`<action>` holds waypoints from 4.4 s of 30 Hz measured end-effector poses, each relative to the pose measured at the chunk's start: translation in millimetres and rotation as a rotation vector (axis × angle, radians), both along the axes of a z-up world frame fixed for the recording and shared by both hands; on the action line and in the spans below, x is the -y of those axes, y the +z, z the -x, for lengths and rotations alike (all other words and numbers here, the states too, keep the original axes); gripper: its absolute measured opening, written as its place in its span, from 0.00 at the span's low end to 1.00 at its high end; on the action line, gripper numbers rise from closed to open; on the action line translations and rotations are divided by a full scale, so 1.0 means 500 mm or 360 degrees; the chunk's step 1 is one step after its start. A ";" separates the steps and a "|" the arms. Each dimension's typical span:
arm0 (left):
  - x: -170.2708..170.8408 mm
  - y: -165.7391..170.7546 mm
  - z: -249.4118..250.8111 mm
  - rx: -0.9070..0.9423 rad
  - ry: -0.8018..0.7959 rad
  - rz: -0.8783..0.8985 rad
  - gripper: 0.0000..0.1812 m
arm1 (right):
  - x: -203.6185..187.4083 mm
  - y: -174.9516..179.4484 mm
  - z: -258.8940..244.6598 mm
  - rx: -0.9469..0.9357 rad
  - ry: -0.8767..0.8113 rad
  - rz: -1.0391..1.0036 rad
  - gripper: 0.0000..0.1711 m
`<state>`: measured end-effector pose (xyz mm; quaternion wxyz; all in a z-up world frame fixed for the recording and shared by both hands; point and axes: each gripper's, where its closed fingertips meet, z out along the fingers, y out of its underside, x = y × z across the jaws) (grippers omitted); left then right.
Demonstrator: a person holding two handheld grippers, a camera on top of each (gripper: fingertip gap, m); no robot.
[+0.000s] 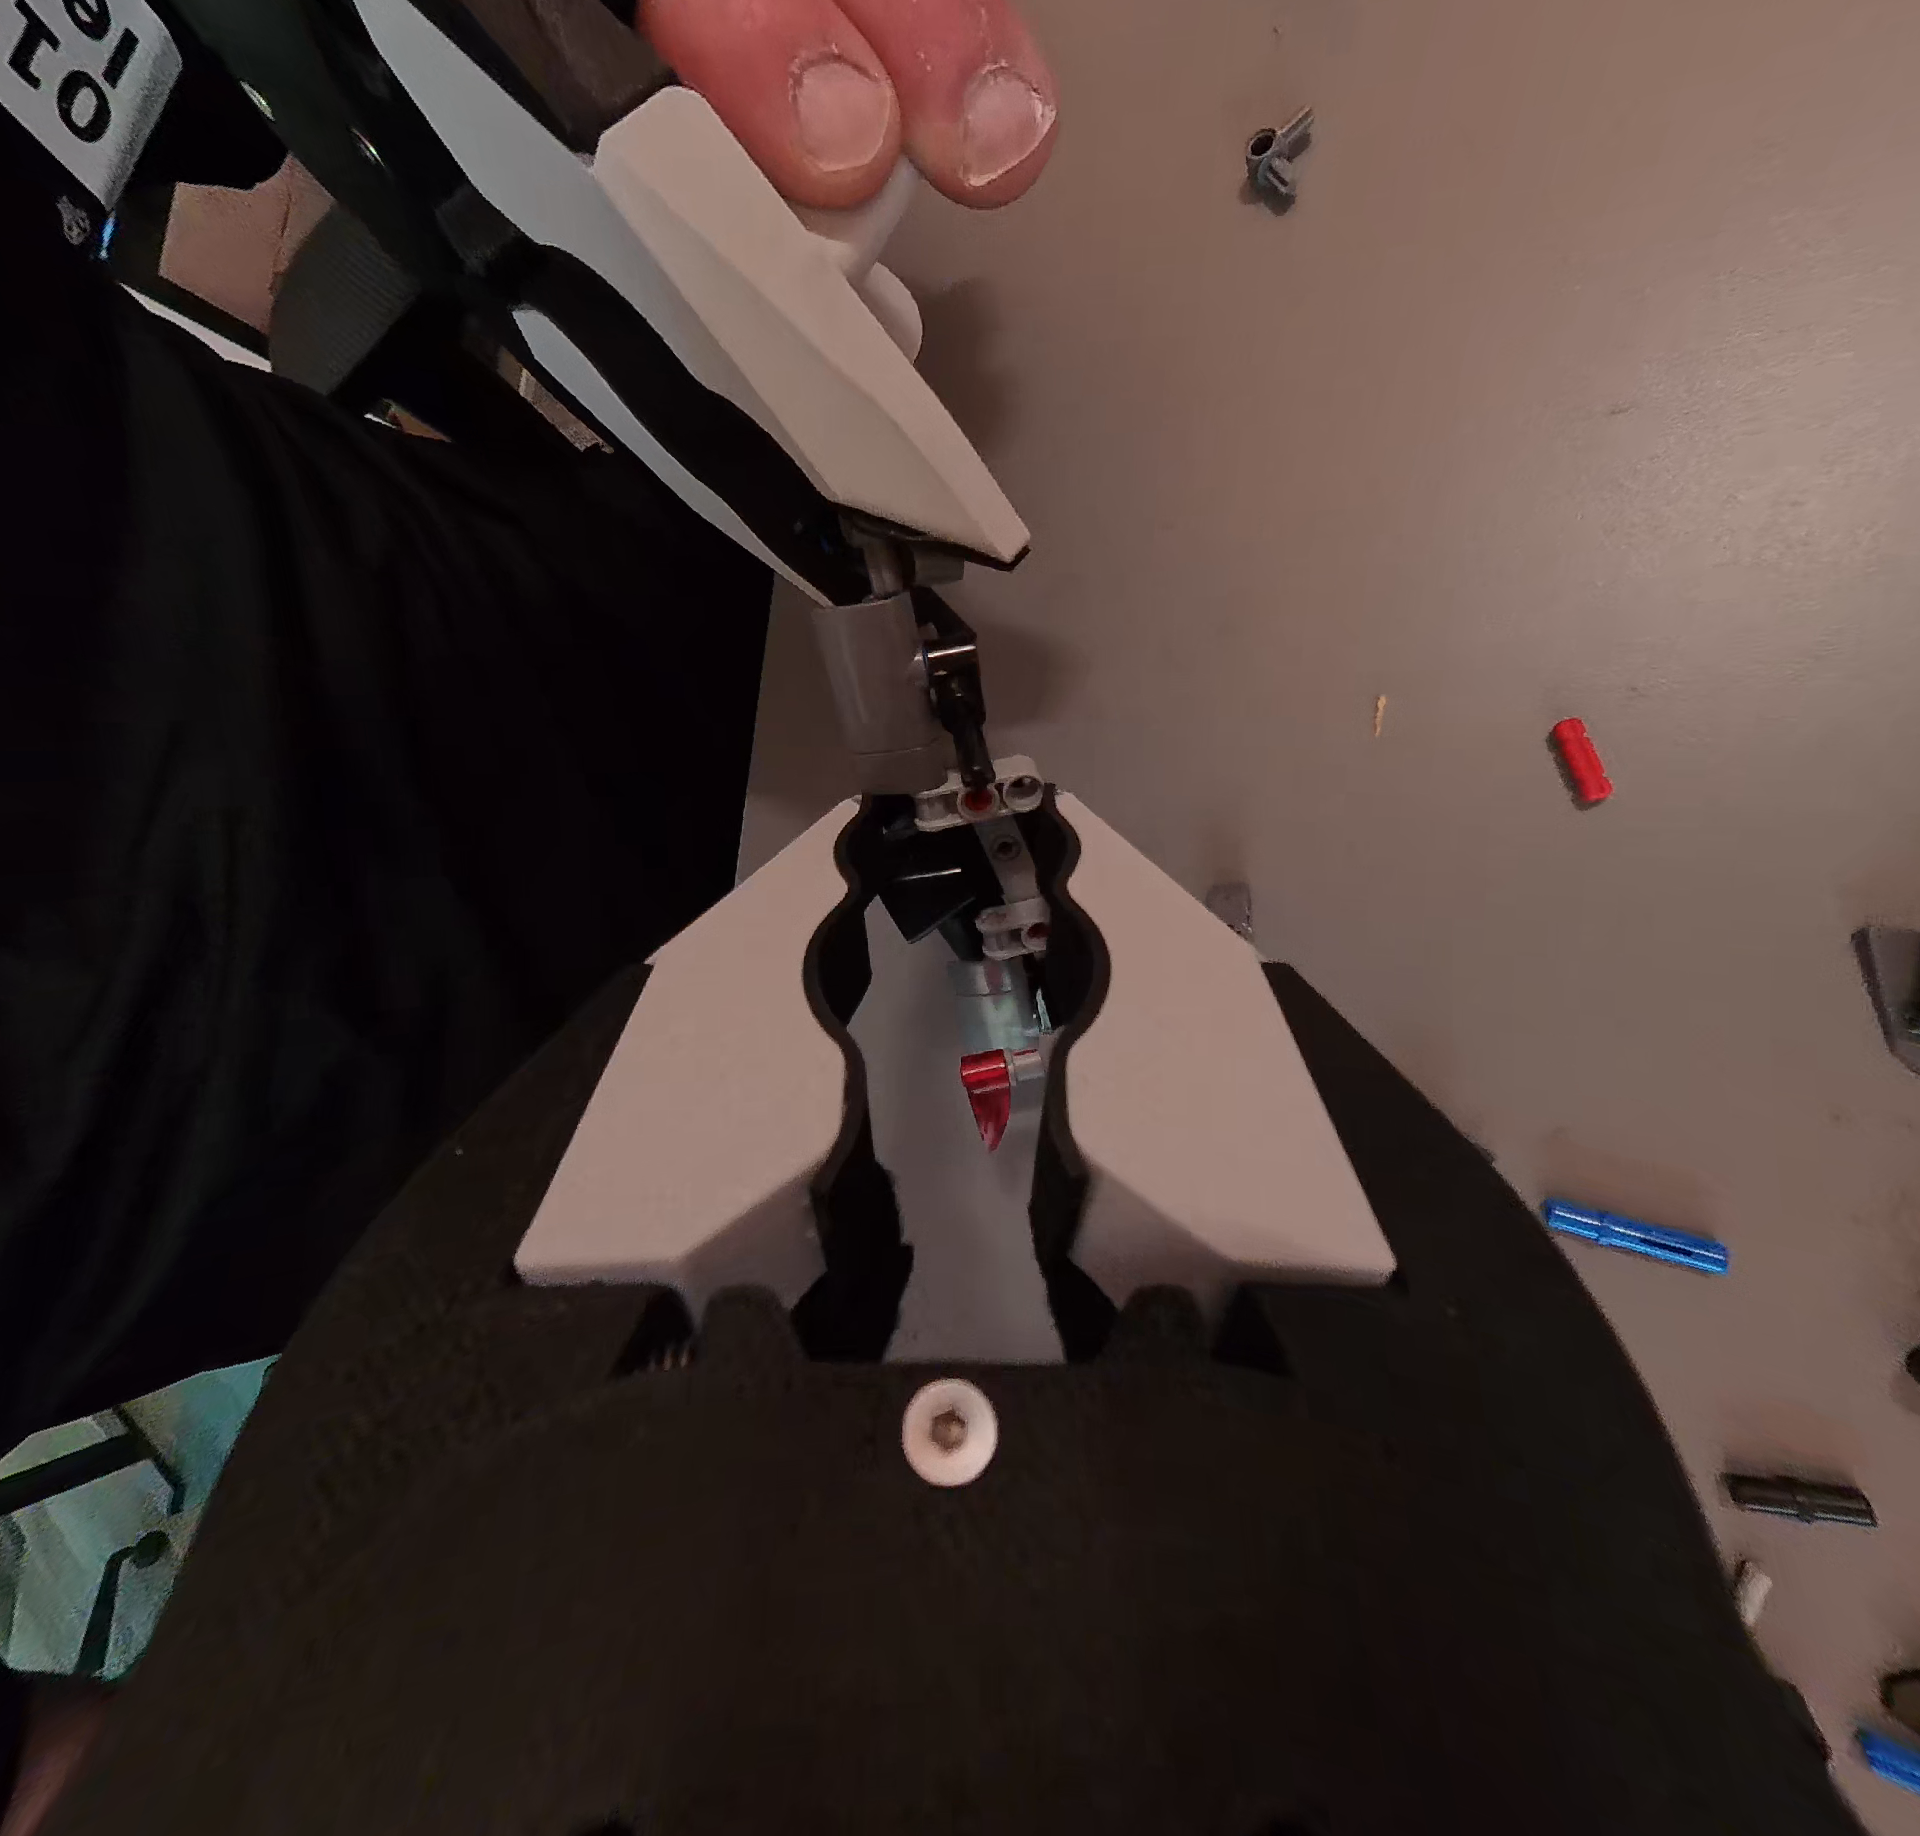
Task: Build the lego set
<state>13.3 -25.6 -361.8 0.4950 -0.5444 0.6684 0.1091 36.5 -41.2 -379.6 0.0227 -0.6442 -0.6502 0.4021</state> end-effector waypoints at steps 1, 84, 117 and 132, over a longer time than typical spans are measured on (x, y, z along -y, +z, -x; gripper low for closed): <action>0.001 -0.002 0.000 -0.0016 -0.0003 -0.0005 0.19 | 0.001 -0.002 -0.001 0.0011 0.0006 0.0000 0.16; 0.002 -0.033 -0.014 -0.0392 -0.0181 0.0163 0.18 | -0.017 -0.031 -0.024 0.0162 0.0346 -0.0033 0.15; -0.055 -0.031 -0.010 -0.0292 -0.0002 0.0072 0.18 | -0.047 -0.033 -0.011 -0.0022 -0.0007 -0.0092 0.20; -0.056 -0.054 -0.029 -0.0238 -0.0030 0.0096 0.18 | -0.057 -0.028 0.001 -0.0210 -0.0254 -0.0292 0.21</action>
